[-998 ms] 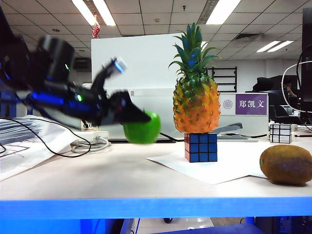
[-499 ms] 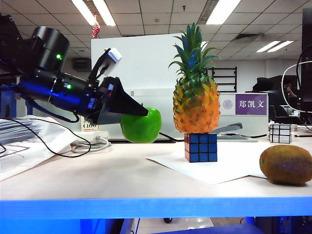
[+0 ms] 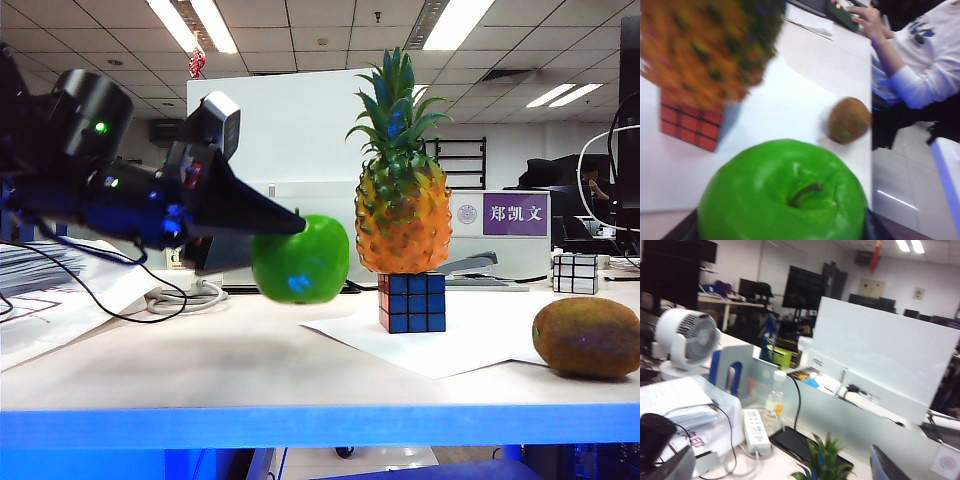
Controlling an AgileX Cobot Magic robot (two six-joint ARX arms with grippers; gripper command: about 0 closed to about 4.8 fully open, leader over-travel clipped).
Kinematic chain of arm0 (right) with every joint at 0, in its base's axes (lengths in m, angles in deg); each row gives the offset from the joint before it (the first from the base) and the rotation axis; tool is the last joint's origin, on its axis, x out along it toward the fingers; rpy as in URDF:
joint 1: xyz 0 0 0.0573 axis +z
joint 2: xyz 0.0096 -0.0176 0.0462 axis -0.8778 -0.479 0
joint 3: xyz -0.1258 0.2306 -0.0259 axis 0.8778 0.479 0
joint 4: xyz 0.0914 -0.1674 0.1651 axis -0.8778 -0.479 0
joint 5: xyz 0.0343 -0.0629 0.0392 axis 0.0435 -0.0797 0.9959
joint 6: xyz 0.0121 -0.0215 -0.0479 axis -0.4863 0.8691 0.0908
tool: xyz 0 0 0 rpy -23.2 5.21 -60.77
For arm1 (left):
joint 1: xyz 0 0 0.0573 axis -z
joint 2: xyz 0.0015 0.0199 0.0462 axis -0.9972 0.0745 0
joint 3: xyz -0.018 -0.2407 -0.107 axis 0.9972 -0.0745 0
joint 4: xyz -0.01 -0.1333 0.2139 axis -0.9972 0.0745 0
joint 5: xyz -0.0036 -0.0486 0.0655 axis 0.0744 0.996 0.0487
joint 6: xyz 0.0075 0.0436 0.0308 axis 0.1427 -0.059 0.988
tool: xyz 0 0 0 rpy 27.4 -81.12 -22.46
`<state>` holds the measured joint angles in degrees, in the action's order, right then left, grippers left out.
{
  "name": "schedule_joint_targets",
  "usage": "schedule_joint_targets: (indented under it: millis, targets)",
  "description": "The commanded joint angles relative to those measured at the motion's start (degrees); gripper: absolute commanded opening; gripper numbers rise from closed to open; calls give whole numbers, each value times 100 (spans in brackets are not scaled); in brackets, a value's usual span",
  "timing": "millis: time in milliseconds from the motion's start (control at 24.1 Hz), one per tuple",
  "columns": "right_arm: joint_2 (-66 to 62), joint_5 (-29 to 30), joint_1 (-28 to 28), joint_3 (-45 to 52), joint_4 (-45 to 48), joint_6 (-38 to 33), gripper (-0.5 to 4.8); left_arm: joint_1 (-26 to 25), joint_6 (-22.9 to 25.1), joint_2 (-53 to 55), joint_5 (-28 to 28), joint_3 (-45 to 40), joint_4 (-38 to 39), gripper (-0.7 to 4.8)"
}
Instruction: Arrange all the fruits from large to small from left to right in a row.
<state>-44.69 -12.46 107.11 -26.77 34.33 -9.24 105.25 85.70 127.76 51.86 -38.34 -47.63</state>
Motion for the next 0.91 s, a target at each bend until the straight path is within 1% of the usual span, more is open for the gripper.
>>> schedule_joint_targets:
  millis: [42,166,291,457,541,707,748,915]
  targets:
    - [87,-28,7,-33,-37,15,479,90,-393,-35,295,-184,-675,-5]
    - [153,-28,7,-33,-63,13,479,326,-667,-35,284,-227,-1178,-5]
    - [157,-28,13,-33,-77,13,479,678,-671,-24,129,-227,-1440,-5]
    - [203,-177,15,-35,-151,24,479,1093,-667,-24,-269,-227,-1478,-6]
    - [258,-201,17,-35,-245,79,479,1198,-664,-20,-363,-229,-1467,-5]
    - [385,-208,17,-35,-417,83,479,1344,-404,59,-979,-227,-1504,-6]
    - [422,-210,17,-35,-442,83,479,1360,-393,120,-1056,-225,-1547,-6]
    - [575,-219,17,-35,-568,83,479,1475,-518,496,-1027,-179,-1690,-6]
